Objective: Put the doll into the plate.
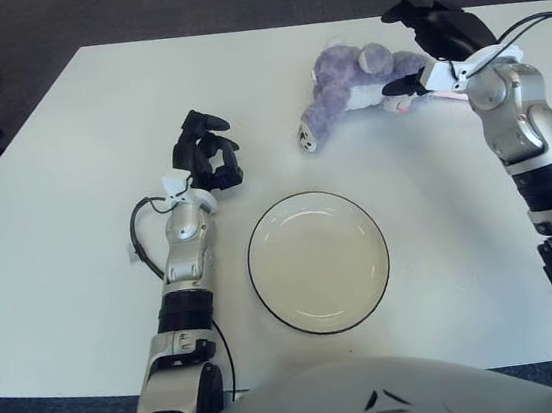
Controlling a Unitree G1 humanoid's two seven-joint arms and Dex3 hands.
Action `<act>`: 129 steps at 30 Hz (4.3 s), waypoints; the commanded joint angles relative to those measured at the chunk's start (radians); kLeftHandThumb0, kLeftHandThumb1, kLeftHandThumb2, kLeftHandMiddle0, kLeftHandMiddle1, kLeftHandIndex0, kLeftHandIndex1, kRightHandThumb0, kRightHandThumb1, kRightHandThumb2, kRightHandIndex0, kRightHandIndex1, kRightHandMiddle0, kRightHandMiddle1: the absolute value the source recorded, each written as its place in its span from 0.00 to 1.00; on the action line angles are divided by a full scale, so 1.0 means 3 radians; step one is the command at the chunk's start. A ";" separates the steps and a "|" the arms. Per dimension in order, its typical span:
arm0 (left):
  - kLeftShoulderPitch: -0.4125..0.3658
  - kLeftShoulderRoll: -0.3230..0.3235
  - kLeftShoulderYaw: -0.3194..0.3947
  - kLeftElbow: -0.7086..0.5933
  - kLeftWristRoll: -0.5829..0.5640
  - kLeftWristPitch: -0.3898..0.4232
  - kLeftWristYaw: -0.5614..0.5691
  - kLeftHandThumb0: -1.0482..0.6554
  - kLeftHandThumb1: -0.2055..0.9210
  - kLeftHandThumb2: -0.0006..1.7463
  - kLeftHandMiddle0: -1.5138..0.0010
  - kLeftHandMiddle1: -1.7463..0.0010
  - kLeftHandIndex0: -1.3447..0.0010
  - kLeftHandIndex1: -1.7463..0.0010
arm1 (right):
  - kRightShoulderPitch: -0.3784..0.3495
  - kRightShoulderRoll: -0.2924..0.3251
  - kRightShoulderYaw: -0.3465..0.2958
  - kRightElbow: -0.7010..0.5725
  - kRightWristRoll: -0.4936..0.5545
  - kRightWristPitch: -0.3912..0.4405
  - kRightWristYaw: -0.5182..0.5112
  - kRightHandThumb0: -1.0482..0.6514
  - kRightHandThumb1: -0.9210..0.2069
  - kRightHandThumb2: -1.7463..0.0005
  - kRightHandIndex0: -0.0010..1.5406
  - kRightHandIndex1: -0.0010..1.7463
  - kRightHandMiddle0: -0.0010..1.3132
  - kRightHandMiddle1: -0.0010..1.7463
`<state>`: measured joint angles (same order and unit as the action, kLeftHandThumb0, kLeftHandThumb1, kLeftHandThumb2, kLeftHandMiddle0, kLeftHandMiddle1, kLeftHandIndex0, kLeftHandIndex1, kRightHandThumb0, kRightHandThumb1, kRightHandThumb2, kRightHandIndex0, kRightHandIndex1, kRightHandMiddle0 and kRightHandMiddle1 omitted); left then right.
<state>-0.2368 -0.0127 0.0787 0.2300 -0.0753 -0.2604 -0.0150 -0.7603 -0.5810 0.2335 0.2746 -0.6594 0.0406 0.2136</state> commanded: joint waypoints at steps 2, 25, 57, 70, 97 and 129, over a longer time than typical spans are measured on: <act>0.0206 -0.0071 -0.0033 0.0067 0.0046 -0.0072 0.0051 0.61 0.46 0.76 0.67 0.00 0.64 0.00 | -0.0187 0.0037 0.0043 0.0364 0.0042 -0.0187 -0.0075 0.00 0.09 0.88 0.02 0.33 0.00 0.27; 0.0259 -0.0100 -0.0092 -0.0029 0.0171 -0.0072 0.0132 0.61 0.49 0.74 0.68 0.00 0.65 0.00 | -0.0568 0.0281 0.0219 0.0842 -0.0011 -0.0010 0.0135 0.00 0.05 0.91 0.05 0.19 0.00 0.25; 0.0269 -0.0125 -0.0105 -0.0021 0.0067 -0.0213 0.0063 0.61 0.51 0.73 0.69 0.00 0.66 0.00 | -0.0970 0.0501 0.0393 0.2009 0.0095 -0.0403 -0.0159 0.01 0.08 0.92 0.03 0.50 0.00 0.42; 0.0281 -0.0121 -0.0106 -0.0061 0.0095 -0.0184 0.0114 0.61 0.50 0.73 0.69 0.00 0.66 0.00 | -0.1094 0.0557 0.0471 0.2379 0.0091 -0.0474 -0.0102 0.03 0.07 0.90 0.01 0.39 0.00 0.38; 0.0301 -0.0123 -0.0098 -0.0145 0.0096 -0.0135 0.0133 0.61 0.48 0.75 0.68 0.00 0.65 0.00 | -0.1220 0.0714 0.0749 0.3044 -0.0031 -0.0576 -0.0313 0.03 0.10 0.88 0.11 0.54 0.00 0.42; 0.0292 -0.0133 -0.0089 -0.0117 0.0125 -0.0242 0.0191 0.61 0.47 0.75 0.67 0.00 0.64 0.00 | -0.1105 0.0824 0.0853 0.3281 0.0025 -0.0510 -0.0431 0.21 0.38 0.62 0.22 0.75 0.00 0.44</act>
<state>-0.2022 -0.0429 0.0491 0.1574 -0.0313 -0.3171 0.0441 -1.1358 -0.3574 0.4854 1.2290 -0.6540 -0.1244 0.0925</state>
